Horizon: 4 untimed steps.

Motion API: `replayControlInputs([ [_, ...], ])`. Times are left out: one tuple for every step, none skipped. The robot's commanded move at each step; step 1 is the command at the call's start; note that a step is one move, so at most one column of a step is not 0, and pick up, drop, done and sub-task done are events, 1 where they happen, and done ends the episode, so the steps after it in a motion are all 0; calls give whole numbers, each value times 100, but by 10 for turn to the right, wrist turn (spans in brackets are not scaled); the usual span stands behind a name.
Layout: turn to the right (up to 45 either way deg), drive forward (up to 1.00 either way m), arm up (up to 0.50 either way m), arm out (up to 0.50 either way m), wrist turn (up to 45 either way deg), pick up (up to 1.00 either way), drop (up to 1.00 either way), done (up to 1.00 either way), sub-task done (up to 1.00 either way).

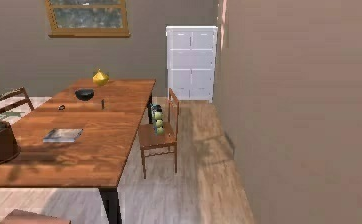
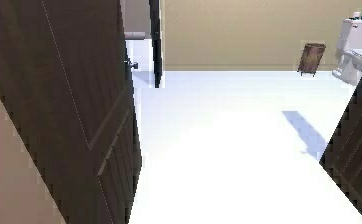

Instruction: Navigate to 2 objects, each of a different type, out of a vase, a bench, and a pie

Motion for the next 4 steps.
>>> replayControlInputs([
  [60,0,0,0,0,0,0,0,0],
  [0,100,0,0,0,0,0,0,0],
  [0,20,0,0,0,0,0,0,0],
  [-30,0,0,0,0,0,0,0,0],
])
